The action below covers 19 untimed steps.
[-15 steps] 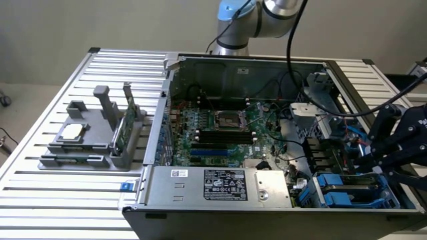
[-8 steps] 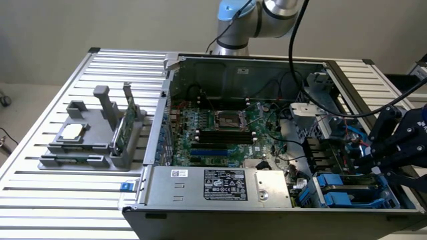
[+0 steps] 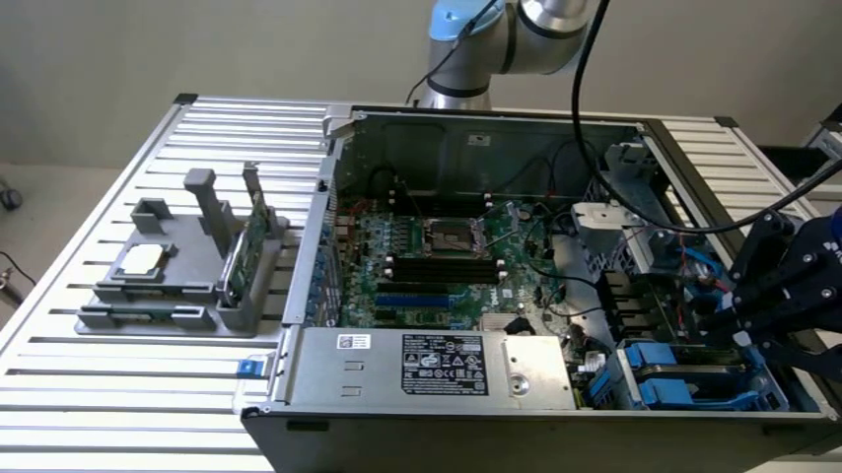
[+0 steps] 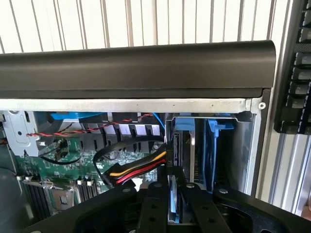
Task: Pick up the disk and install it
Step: 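Insert the first disk wire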
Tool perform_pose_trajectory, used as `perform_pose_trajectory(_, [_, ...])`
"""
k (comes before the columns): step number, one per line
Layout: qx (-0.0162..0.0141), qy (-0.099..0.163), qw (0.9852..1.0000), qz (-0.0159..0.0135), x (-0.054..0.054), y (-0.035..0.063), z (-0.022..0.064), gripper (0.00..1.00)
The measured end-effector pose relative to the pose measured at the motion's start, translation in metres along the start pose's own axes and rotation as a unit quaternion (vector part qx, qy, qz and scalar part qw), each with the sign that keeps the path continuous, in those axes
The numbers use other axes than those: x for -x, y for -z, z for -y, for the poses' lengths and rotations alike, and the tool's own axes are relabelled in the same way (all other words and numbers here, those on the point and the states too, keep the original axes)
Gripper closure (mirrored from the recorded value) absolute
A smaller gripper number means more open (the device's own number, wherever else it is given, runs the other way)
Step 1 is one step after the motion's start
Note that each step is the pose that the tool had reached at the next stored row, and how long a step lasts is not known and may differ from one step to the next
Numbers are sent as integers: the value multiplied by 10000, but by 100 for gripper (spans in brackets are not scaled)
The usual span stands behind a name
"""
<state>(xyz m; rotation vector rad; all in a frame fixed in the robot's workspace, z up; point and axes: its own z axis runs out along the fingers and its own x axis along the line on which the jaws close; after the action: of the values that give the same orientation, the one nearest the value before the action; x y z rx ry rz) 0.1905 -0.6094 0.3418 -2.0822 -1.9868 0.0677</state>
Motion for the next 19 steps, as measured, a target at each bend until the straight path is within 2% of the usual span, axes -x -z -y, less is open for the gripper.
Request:
perform_pose_trajectory(4, [-27, -86, 9999, 89, 0, -5, -18, 84])
perform_pose_trajectory(7, [-55, -119, 9998, 142, -2, -9, -44, 84])
perform_pose_trajectory(10, [-106, -142, 9996, 201, -15, -22, -56, 84])
perform_pose_trajectory(16, [-115, -148, 9996, 220, -53, -36, -63, 84])
perform_pose_trajectory(19, [-141, -160, 9994, 255, -83, -43, -67, 84])
